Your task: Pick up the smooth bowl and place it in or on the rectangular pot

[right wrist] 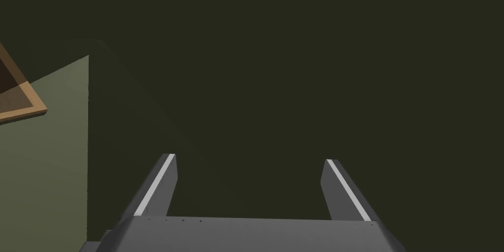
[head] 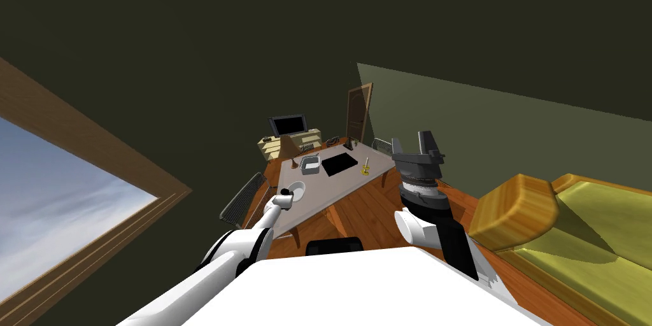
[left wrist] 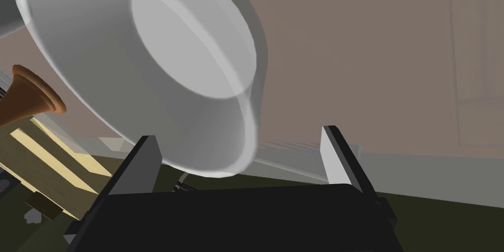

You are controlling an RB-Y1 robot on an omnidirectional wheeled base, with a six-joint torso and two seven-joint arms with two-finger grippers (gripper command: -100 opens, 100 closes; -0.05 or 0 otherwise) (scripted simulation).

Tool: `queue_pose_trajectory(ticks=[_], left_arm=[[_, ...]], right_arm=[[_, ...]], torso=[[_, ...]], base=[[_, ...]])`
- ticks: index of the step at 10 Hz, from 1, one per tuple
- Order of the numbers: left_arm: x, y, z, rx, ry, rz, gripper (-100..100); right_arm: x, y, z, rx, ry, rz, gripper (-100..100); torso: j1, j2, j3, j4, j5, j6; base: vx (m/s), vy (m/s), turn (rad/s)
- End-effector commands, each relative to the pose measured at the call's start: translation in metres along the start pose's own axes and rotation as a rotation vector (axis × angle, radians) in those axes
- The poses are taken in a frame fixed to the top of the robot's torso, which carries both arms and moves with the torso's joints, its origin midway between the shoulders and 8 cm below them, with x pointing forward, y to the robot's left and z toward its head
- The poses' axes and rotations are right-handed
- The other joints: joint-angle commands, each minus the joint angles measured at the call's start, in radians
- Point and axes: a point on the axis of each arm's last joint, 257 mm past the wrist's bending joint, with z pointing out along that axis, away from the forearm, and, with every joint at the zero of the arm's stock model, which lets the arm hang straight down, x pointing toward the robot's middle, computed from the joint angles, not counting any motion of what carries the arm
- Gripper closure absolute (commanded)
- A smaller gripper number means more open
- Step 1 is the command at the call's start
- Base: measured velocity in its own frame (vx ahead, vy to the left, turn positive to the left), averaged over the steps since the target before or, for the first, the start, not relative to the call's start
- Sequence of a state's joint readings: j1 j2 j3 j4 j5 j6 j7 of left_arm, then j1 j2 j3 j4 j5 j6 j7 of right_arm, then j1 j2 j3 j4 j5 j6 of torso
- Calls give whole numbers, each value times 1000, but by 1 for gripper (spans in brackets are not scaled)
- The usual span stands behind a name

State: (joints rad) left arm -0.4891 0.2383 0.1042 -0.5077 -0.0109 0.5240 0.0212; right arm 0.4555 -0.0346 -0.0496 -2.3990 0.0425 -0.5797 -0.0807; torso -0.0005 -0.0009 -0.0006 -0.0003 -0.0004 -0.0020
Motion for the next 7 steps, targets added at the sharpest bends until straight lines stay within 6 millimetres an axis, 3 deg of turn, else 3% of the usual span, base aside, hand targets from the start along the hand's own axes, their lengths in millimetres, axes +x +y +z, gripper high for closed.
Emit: queue_pose_trajectory(ticks=[1, 5, 6, 7], left_arm=[[1, 8, 2, -25, 0, -1, -100], [1, 17, 3, -49, 2, -2, -100], [1, 18, 3, -49, 2, -2, 0], [-9, 17, 3, -38, -5, -31, -100]], right_arm=[[0, 0, 0, 0, 0, 0, 0], [0, 0, 0, 0, 0, 0, 0], [0, 0, 0, 0, 0, 0, 0], [0, 0, 0, 0, 0, 0, 0]], torso=[[0, 0, 0, 0, 0, 0], [1, -1, -1, 0, 0, 0], [1, 0, 0, 0, 0, 0], [0, 1, 0, 0, 0, 0]], base=[[20, -4, -48], [26, 3, -32], [0, 0, 0], [13, -10, -46]])
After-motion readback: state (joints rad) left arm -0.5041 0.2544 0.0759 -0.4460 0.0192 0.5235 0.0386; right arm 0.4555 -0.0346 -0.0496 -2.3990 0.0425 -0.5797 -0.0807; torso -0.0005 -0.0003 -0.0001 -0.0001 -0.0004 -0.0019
